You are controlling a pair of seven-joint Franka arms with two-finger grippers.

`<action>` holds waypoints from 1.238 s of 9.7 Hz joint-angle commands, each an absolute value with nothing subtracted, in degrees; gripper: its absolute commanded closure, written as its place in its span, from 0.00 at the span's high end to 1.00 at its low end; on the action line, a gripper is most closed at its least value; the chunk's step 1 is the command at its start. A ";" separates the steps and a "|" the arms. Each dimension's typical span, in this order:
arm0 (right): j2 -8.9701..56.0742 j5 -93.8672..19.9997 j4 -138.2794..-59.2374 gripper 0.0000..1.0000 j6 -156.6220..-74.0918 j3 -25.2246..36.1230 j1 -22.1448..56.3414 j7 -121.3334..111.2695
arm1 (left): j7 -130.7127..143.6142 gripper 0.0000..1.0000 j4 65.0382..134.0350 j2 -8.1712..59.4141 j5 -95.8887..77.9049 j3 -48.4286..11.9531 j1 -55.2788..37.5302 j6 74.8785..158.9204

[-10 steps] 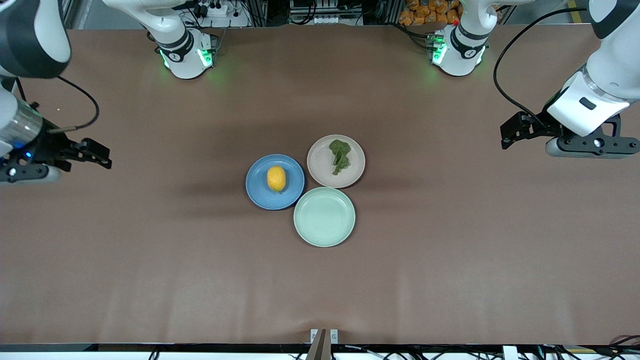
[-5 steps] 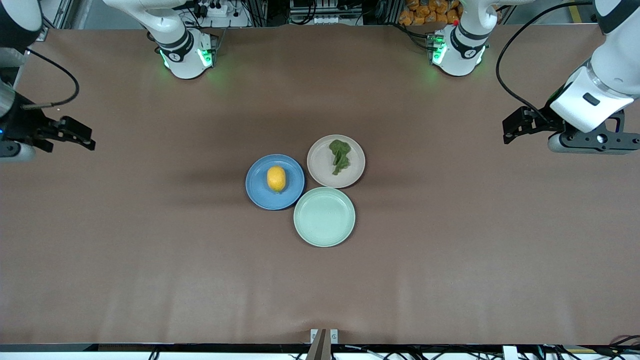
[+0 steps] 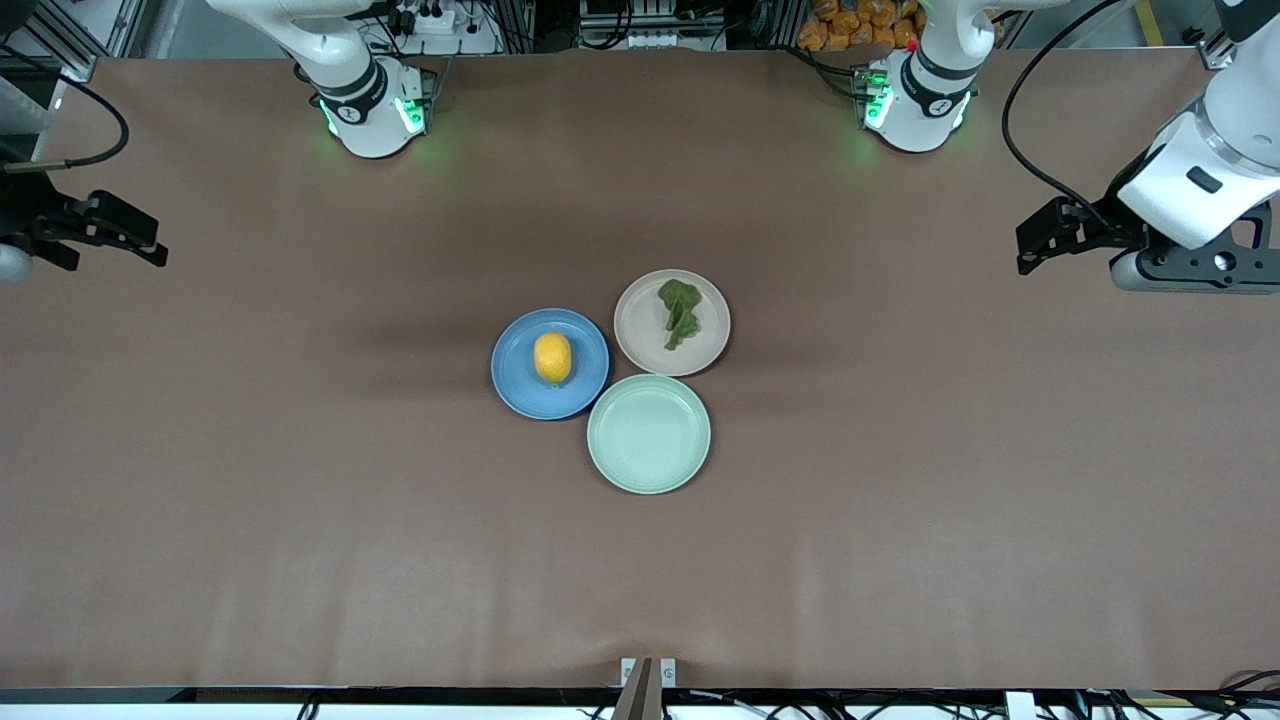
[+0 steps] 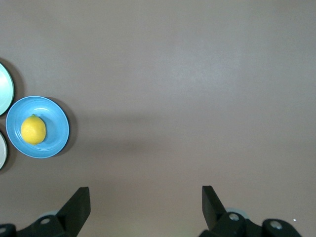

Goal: Place lemon and lettuce in plates

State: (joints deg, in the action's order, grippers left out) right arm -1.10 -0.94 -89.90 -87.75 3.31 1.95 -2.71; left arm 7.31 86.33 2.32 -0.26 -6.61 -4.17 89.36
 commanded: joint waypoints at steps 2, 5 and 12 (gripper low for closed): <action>-0.18 -0.62 -88.86 1.00 -93.23 2.37 1.05 -1.14 | 7.91 1.00 84.73 1.76 1.58 -6.68 -4.04 88.24; -0.09 -0.53 -88.86 1.00 -93.60 2.37 1.32 -1.06 | 6.94 1.00 84.73 1.76 1.49 -6.68 -3.96 89.21; -0.09 1.49 -87.80 1.00 -88.42 2.29 1.58 -1.05 | 6.94 1.00 84.90 1.58 1.06 -6.77 -3.96 90.17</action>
